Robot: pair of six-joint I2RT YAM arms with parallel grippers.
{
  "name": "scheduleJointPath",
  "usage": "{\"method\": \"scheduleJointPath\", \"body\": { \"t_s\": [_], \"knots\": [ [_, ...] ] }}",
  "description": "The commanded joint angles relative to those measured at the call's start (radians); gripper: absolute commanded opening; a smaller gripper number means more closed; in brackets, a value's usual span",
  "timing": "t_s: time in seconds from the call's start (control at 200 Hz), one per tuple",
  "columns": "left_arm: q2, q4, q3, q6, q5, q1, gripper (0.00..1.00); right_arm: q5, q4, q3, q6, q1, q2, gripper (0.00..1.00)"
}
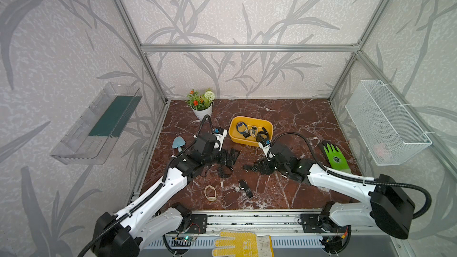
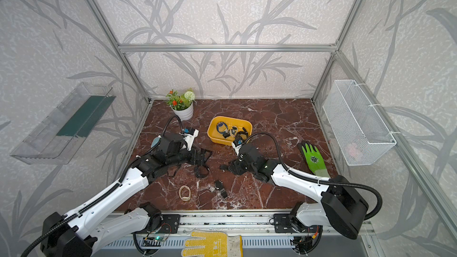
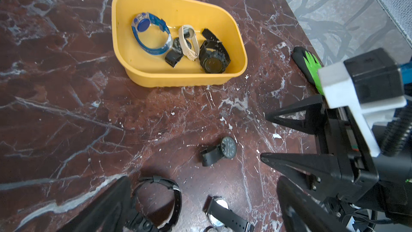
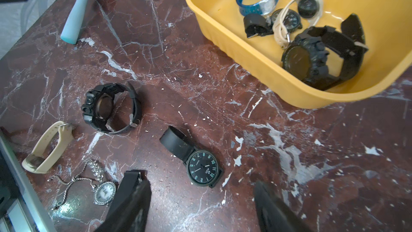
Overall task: Put the watch into the storage box
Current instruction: Pick up the watch at the center of the board.
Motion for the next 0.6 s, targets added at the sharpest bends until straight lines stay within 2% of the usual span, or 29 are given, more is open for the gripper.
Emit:
{"method": "scheduleJointPath", "body": {
  "t_s": [0.0,0.12,0.31,0.49,0.6],
  "knots": [
    [-0.011,-0.053,-0.027,-0.030,0.009,-0.019,0.99,-0.086,0.044,0.034,-0.059,-0.002,0.045,0.72],
    [-0.034,-0.067,-0.044,-0.018,0.003,-0.079,0.99,-0.117,0.060,0.048,-0.081,-0.001,0.105,0.71],
    [-0.098,-0.148,-0.062,-0.034,-0.062,-0.147,0.99,-0.151,0.060,0.093,-0.130,0.007,0.191,0.62],
    [-0.214,-0.192,-0.124,-0.093,-0.131,-0.159,0.99,-0.171,0.077,0.119,-0.162,0.018,0.246,0.63],
    [-0.315,-0.153,-0.200,-0.140,-0.138,-0.160,0.99,-0.185,0.072,0.135,-0.185,0.030,0.275,0.63]
  ]
}}
